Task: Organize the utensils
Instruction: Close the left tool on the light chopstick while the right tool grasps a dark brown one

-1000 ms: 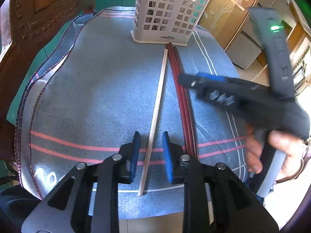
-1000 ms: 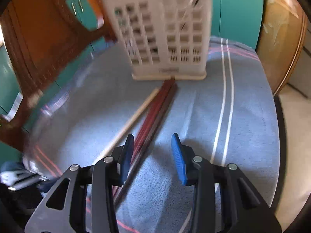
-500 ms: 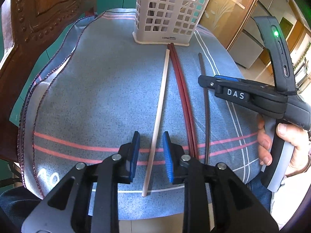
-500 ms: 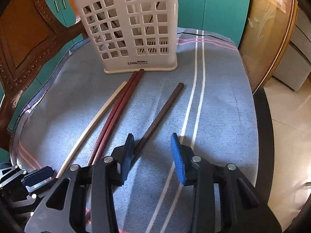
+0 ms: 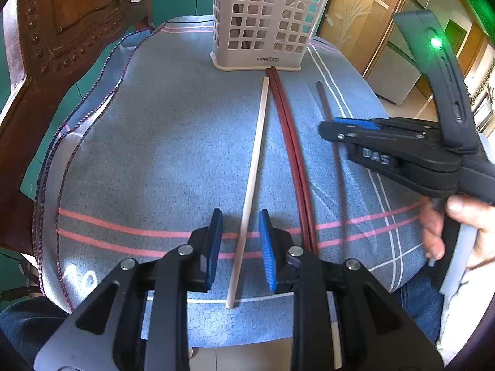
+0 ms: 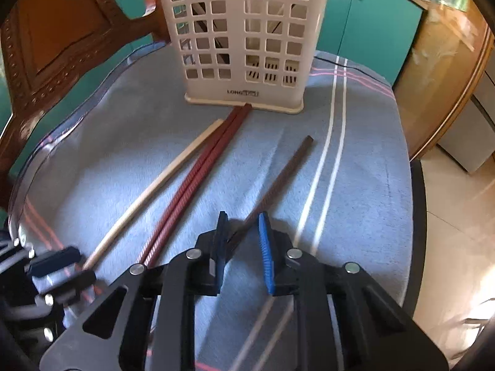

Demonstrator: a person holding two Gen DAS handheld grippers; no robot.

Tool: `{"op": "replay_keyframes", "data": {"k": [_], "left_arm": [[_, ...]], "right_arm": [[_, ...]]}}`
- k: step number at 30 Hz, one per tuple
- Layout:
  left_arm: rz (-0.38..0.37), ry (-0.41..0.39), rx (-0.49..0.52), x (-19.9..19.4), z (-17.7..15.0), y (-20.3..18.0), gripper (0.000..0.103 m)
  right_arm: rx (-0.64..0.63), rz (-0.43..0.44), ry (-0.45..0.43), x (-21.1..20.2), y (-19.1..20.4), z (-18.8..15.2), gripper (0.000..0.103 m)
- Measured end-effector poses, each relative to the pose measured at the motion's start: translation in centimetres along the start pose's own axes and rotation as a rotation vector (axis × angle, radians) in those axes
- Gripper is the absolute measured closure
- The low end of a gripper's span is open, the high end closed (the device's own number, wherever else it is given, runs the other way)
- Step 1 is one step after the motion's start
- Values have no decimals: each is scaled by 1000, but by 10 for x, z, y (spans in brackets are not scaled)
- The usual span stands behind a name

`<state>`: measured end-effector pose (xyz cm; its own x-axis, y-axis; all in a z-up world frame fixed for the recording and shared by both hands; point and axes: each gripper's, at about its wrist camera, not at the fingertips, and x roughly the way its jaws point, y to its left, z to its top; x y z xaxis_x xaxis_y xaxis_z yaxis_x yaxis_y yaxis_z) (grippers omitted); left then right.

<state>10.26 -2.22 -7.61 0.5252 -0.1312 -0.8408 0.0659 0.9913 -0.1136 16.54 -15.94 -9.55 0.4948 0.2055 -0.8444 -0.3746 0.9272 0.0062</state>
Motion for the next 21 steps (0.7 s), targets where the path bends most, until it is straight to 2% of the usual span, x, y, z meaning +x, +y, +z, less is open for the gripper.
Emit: {"op": "replay_keyframes", "data": {"k": [2,6,9,11,21], "left_arm": [[-3,-1,-1,-1,-1,1,78],[-2,-3,-3,-2,-2,2,78],[0,-4,-8,0,0,1,78],[-2,-1,-14,2,3,2,77],[25,-9,19,5,6,-8,68]], "right_arm": [[-2,7,20,-4,-11,-2,87],[4,8,31,-7,-26,-10,87],[8,-11,20,-8,-27,-12,84],[3,-23,13,-7,-22,-14,78],[27,-66,-7,-7,-18,-13,72]]}}
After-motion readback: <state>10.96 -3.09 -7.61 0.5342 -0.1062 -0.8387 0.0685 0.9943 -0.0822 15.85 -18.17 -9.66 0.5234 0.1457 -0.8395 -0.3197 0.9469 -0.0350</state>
